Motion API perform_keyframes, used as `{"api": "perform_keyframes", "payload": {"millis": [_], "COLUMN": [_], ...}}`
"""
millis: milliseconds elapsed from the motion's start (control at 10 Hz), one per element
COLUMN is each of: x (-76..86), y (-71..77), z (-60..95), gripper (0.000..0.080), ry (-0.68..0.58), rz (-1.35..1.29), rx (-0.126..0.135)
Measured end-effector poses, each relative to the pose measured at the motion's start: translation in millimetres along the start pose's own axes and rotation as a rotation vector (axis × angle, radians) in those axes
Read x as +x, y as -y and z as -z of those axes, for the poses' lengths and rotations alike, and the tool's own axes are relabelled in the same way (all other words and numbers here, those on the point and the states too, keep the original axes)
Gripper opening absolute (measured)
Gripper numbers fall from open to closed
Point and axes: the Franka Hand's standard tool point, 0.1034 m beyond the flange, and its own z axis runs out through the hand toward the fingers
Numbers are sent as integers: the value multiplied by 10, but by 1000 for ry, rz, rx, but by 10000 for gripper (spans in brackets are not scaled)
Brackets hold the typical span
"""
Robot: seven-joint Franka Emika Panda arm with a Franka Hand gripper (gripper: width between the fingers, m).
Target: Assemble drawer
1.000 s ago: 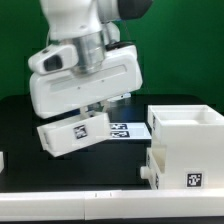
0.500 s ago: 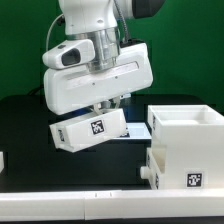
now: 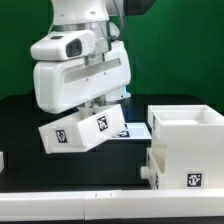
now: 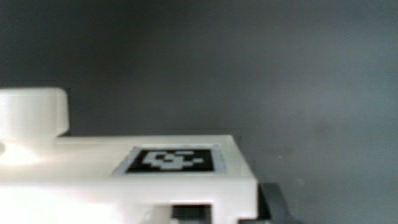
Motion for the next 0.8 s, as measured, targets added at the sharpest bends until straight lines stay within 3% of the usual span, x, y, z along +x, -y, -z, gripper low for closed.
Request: {"api": "perform_keyframes", "payload": {"millis": [300, 400, 600, 800], "x": [-15, -29, 88, 81], "y": [-16, -105, -251, -247], "z": [-4, 13, 46, 24], "gripper": [44, 44, 44, 44], "ry": [1, 10, 26, 35], "rz": [22, 177, 540, 667], "rx": [-1, -18, -82, -83]}}
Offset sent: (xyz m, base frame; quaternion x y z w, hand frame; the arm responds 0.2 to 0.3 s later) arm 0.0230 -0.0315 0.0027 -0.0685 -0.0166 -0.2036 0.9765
